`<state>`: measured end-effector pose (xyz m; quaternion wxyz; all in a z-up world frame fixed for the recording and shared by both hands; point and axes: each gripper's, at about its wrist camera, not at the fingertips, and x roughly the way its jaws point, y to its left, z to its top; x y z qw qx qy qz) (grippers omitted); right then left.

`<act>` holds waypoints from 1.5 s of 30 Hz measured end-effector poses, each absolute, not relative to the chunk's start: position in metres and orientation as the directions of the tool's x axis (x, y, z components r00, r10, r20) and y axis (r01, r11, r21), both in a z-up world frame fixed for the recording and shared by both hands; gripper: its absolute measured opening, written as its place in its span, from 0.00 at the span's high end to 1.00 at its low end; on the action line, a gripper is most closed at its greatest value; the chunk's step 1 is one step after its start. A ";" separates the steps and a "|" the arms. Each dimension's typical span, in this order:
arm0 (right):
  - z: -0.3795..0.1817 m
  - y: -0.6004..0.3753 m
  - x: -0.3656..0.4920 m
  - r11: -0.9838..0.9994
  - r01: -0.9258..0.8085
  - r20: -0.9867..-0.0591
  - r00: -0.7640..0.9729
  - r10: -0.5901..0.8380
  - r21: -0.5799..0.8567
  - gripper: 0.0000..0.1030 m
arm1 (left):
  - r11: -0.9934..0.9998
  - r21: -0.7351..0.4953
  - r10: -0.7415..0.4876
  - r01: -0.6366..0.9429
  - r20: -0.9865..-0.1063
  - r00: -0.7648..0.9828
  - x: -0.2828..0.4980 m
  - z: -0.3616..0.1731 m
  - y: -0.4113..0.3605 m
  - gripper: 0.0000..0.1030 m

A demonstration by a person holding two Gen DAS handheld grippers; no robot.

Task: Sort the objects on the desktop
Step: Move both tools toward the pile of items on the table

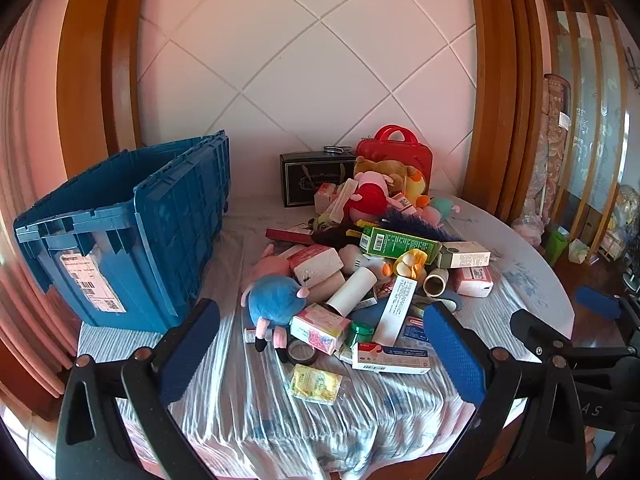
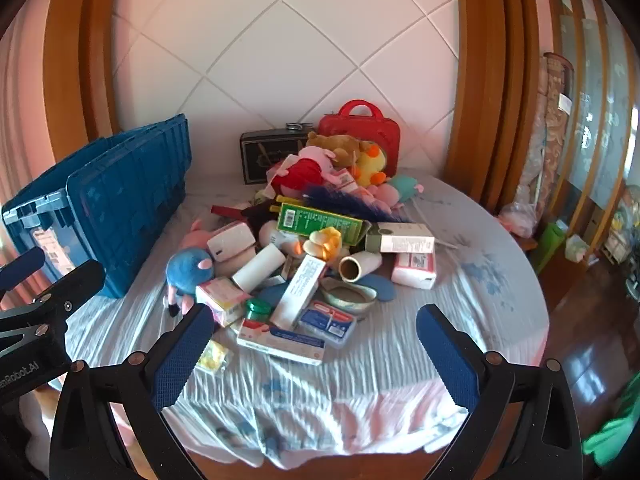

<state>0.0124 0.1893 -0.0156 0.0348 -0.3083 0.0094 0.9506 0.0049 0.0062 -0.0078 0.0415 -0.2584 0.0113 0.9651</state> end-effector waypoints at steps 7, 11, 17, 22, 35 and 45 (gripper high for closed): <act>-0.017 0.194 0.012 -0.996 -0.086 -0.588 -0.806 0.072 -0.005 0.00 | -0.997 0.008 0.067 -0.082 -0.496 -0.866 0.007 -0.008 0.007 0.00; -0.018 0.198 0.012 -0.996 -0.094 -0.586 -0.807 0.076 0.000 0.00 | -0.997 0.009 0.062 -0.077 -0.502 -0.863 0.007 -0.009 0.008 0.00; -0.019 0.202 0.011 -0.996 -0.093 -0.583 -0.808 0.078 -0.004 0.00 | -0.999 -0.006 0.047 -0.051 -0.509 -0.860 0.004 -0.011 0.007 0.00; -0.021 0.206 0.007 -0.996 -0.088 -0.591 -0.803 0.072 -0.003 0.00 | -1.000 -0.011 0.028 -0.027 -0.506 -0.862 0.001 -0.014 0.005 0.00; -0.041 0.228 -0.013 -0.999 -0.028 -0.620 -0.784 0.034 -0.019 0.00 | -0.998 -0.002 -0.056 0.069 -0.567 -0.822 -0.019 -0.040 0.009 0.00; -0.095 0.248 -0.059 -0.996 0.091 -0.696 -0.716 -0.056 -0.013 0.00 | -0.984 0.045 -0.156 0.174 -0.696 -0.701 -0.055 -0.118 0.001 0.00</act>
